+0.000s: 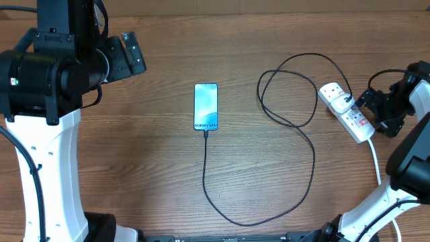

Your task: Plug charger to phone and switch on socket

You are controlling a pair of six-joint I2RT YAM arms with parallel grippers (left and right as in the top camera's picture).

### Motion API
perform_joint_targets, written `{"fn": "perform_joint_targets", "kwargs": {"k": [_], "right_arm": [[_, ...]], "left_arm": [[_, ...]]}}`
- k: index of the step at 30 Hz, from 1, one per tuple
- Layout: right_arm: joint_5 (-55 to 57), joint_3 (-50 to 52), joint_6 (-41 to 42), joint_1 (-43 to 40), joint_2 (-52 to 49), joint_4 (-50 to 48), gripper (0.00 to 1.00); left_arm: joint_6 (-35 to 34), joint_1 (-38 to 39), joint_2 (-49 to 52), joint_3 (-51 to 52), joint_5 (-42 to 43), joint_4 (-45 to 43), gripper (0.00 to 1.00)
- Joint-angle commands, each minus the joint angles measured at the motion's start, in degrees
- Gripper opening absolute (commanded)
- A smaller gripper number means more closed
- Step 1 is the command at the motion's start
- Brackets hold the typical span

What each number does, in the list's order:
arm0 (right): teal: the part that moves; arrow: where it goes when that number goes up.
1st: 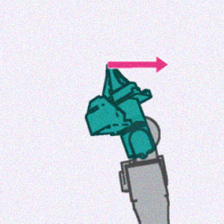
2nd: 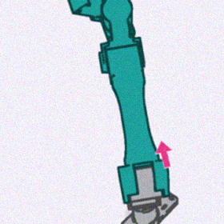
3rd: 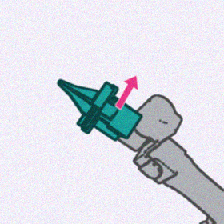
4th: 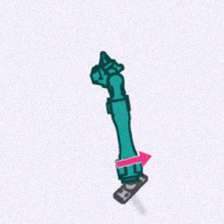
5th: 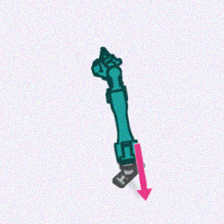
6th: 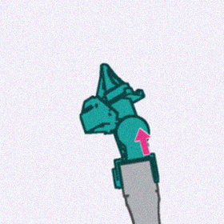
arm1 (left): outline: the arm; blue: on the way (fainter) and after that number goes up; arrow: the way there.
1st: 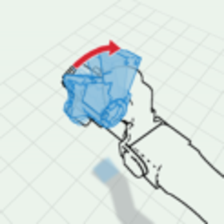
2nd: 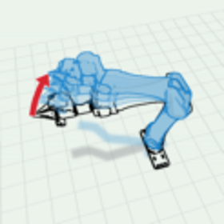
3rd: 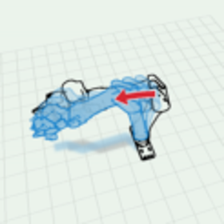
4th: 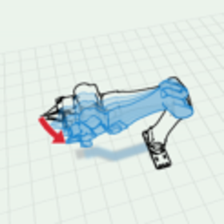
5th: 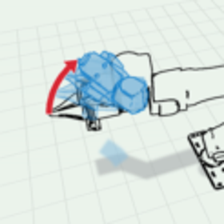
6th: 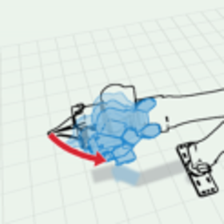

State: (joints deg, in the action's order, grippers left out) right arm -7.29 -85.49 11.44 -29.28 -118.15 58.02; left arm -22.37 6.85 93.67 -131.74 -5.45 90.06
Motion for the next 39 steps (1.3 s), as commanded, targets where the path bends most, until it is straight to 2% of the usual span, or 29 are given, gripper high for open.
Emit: {"fn": "perform_joint_targets", "kwargs": {"k": [1,17,39], "right_arm": [[-0.07,0.44,-1.07,0.07,-0.61,-0.04,1.00],[0.07,-0.50,0.46,-2.67,-0.61,-1.29,1.00],[-2.23,-0.33,-1.07,-1.84,-0.61,-1.90,1.00]], "left_arm": [[-0.55,-0.17,0.09,-0.26,-0.94,-0.11,1.00],[-0.55,-0.17,0.09,-0.26,-0.94,-0.11,1.00],[-0.55,-0.17,0.09,-0.26,-0.94,-0.11,1.00]]}}
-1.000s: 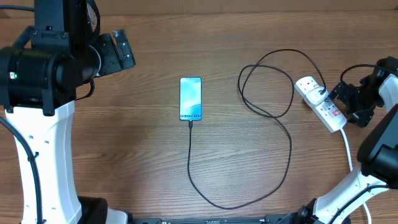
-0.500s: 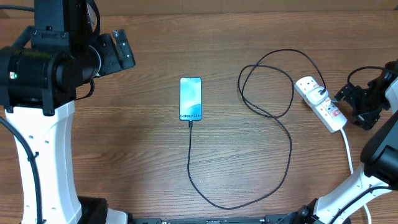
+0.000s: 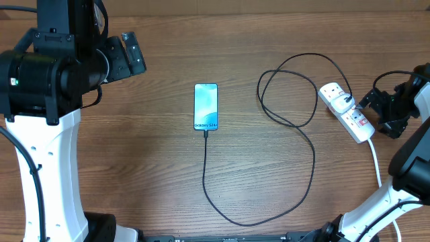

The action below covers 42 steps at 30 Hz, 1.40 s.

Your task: Plug charger to phone and switch on socket

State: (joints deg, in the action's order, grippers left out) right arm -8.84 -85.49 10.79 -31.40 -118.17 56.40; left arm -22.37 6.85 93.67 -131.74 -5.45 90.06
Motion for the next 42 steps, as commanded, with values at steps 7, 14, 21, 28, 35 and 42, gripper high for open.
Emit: {"fn": "perform_joint_targets", "kwargs": {"k": [7,14,21,28,35,42], "right_arm": [[-0.68,-0.33,-0.37,0.31,-0.92,-0.33,1.00],[-0.68,-0.33,-0.39,1.07,-1.60,-0.39,1.00],[-0.63,-0.33,-0.44,2.10,-1.60,-0.33,1.00],[1.27,-0.33,-0.39,2.32,-1.60,0.24,1.00],[1.25,-0.33,-0.37,2.56,-1.60,1.22,1.00],[1.25,-0.33,-0.37,2.58,-1.62,1.62,1.00]], "left_arm": [[-0.55,-0.17,0.09,-0.26,-0.94,-0.11,1.00],[-0.55,-0.17,0.09,-0.26,-0.94,-0.11,1.00],[-0.55,-0.17,0.09,-0.26,-0.94,-0.11,1.00],[-0.55,-0.17,0.09,-0.26,-0.94,-0.11,1.00],[-0.55,-0.17,0.09,-0.26,-0.94,-0.11,0.99],[-0.55,-0.17,0.09,-0.26,-0.94,-0.11,1.00]]}}
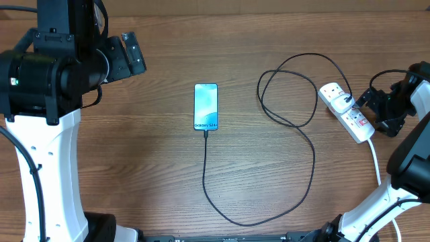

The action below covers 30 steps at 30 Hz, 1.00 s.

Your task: Plug charger to phone and switch on socket

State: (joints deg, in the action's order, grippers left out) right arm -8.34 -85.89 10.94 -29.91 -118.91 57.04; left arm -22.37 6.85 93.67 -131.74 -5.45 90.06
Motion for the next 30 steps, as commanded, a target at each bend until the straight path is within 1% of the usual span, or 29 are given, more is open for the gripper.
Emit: {"fn": "perform_joint_targets", "kwargs": {"k": [1,23,30], "right_arm": [[0.74,0.07,-0.55,1.09,-0.87,0.96,1.00],[0.74,0.44,-0.55,1.11,-0.92,1.38,1.00],[0.79,0.44,-0.57,2.23,-0.96,1.53,1.00]], "left_arm": [[-0.55,-0.17,0.09,-0.26,-0.94,-0.11,1.00],[-0.55,-0.17,0.09,-0.26,-0.94,-0.11,1.00],[-0.57,-0.17,0.09,-0.26,-0.94,-0.11,1.00]]}}
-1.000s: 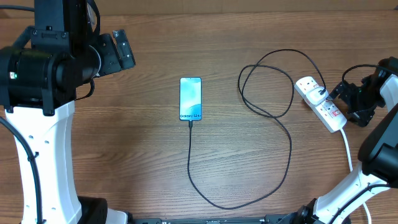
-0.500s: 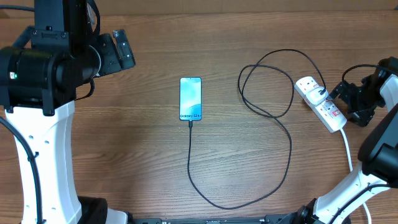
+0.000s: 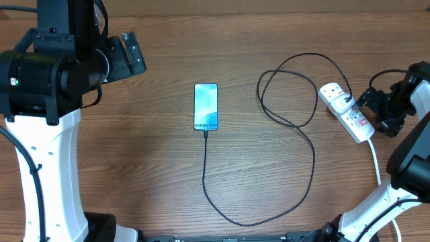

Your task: Plug charger to phone and switch on socket

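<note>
The phone (image 3: 206,106) lies flat at mid-table with its screen lit blue. A black charger cable (image 3: 205,168) is plugged into the phone's near end. It runs down, curves right and loops up to the white power strip (image 3: 346,111) at the right edge. A plug sits in the strip's far socket. My right gripper (image 3: 365,103) is at the strip's right side, its dark fingertips reading as one point touching the strip near the switches. My left gripper (image 3: 132,54) hangs raised at the far left, away from everything; its jaws are not readable.
The cable forms a wide loop (image 3: 289,91) between phone and strip. The strip's white lead (image 3: 375,161) runs toward the near right edge. The left arm's white base column (image 3: 47,168) stands at the left side.
The phone was lit and the cable was in it at every moment. My right gripper was against the strip's right side, then stood slightly further right, off it, then was back against it, where it stays. The left arm never moved.
</note>
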You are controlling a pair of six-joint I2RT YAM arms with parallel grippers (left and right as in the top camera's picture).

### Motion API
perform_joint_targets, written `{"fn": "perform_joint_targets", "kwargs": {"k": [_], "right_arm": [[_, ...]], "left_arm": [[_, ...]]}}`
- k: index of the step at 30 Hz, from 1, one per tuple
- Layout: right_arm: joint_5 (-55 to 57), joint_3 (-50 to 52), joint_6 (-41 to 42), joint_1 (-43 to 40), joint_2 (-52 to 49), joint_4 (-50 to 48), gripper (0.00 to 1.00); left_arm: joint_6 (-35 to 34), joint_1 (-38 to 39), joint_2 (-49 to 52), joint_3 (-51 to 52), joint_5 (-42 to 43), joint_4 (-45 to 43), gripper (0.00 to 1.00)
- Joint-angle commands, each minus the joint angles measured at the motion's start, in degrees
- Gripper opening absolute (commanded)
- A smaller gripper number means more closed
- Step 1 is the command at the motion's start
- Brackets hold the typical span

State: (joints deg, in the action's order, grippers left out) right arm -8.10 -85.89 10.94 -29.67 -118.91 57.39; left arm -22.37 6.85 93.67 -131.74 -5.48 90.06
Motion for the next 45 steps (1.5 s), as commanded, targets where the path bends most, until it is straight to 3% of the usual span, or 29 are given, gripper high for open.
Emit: {"fn": "perform_joint_targets", "kwargs": {"k": [1,10,18,32,45], "right_arm": [[0.59,0.44,-0.57,2.25,-0.96,1.18,1.00],[2.03,0.17,-0.57,2.97,-1.01,1.53,1.00],[2.03,-4.96,-0.52,2.82,3.37,7.61,1.00],[1.49,-4.81,-0.33,3.76,32.65,19.06,1.00],[-1.25,3.96,2.36,14.01,64.04,23.52,1.00]], "left_arm": [[-0.55,-0.17,0.09,-0.26,-0.92,-0.11,1.00],[-0.55,-0.17,0.09,-0.26,-0.92,-0.11,1.00],[-0.55,-0.17,0.09,-0.26,-0.92,-0.11,1.00],[-0.55,-0.17,0.09,-0.26,-0.92,-0.11,1.00],[-0.55,-0.17,0.09,-0.26,-0.92,-0.11,1.00]]}}
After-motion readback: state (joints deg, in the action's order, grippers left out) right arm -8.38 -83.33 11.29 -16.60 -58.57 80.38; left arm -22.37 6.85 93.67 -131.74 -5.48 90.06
